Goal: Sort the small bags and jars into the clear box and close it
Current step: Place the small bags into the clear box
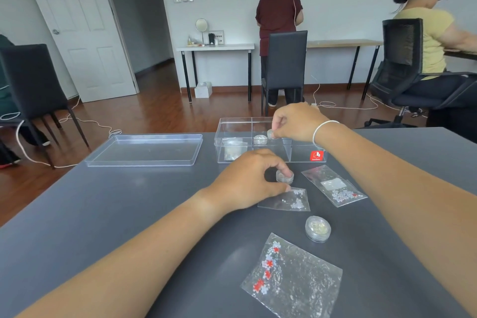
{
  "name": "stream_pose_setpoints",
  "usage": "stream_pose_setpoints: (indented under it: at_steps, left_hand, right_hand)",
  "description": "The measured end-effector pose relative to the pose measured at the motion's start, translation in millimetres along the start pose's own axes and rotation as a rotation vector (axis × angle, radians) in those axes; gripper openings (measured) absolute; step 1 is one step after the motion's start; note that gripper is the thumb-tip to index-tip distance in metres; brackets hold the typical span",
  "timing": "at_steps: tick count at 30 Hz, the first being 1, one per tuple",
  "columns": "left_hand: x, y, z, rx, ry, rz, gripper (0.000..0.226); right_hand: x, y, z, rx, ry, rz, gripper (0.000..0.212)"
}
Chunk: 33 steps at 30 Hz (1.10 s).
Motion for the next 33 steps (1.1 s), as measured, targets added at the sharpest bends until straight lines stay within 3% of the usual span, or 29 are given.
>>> stream_pose_setpoints:
  at_steps: [6, 20, 28, 33]
  left_hand:
    - [-4, -1, 6, -0.038, 0.02, -0.059, 0.004]
    - [2, -5, 3, -0.051, 0.042, -0.102, 0.012]
    - [-9, 1, 3, -0.05, 0.088, -0.141, 0.009]
    - [-22, 4, 8, -0.093, 0.119, -0.216, 0.013]
  right_hand:
    - [4, -8, 0, 0.005, 0.06, 0.02, 0.012]
    - [5, -14, 5, -0.017, 0.267, 0.047, 0.011]
    - [-16, 25, 1, -0.094, -0.106, -0.126, 0.003]
    - [-29, 73, -9, -0.133, -0.331, -0.107, 0.006]
Point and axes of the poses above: each hand's wrist, its own y-axis away from the middle knuckle, its own x-axis out of the palm, z = x × y, the point moved 3 cm from there along -y, towards the middle knuckle, and after that the axes turned 1 degree about z, right-handed, at the moved point
